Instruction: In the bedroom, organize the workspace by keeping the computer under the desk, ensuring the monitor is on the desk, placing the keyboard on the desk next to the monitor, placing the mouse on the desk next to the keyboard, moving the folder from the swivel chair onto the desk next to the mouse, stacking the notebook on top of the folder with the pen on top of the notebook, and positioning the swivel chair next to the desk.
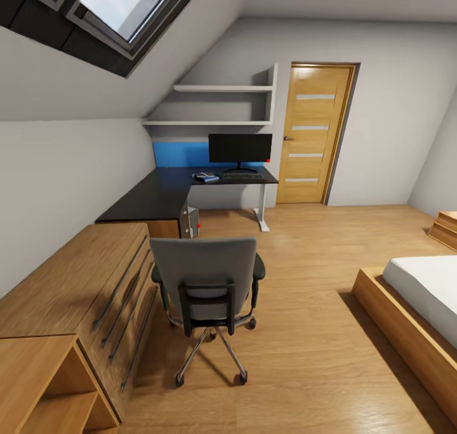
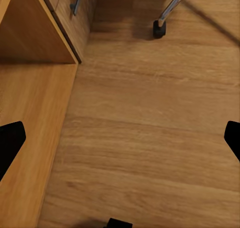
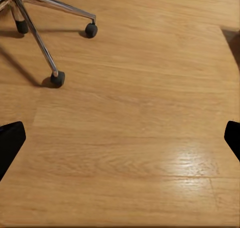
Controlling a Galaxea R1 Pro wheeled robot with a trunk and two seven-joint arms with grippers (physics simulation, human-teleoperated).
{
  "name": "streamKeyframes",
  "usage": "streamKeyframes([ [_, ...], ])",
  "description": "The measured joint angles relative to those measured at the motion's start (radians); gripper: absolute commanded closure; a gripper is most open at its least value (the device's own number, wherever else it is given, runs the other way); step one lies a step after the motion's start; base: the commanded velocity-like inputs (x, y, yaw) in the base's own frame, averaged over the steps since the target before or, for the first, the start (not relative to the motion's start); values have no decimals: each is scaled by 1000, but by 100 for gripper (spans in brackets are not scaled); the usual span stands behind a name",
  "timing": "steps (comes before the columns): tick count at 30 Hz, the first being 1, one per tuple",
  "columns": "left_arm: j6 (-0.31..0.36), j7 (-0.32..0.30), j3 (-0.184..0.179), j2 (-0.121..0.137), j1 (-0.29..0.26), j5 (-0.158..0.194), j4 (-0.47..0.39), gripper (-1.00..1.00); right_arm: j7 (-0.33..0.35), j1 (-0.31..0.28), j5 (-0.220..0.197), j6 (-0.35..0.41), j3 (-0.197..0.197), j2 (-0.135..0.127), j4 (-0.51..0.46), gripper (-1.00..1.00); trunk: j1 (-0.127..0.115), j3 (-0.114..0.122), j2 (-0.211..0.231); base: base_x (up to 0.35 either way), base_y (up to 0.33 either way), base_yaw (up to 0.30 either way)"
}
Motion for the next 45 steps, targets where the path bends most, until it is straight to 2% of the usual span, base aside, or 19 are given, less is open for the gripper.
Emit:
streamKeyframes([
  [14, -2, 0, 5, 2, 0, 0, 0, -100, 0, 0, 0, 12, 0, 0, 2, -100, 54, -44, -98, 0, 0, 0],
  [22, -32, 0, 7, 13, 0, 0, 0, -100, 0, 0, 0, 13, 0, 0, 2, -100, 84, -69, -154, 0, 0, 0],
  [45, -41, 0, 7, 15, 0, 0, 0, -100, 0, 0, 0, 13, 0, 0, 2, -100, 173, -141, -315, 0, 0, 0],
])
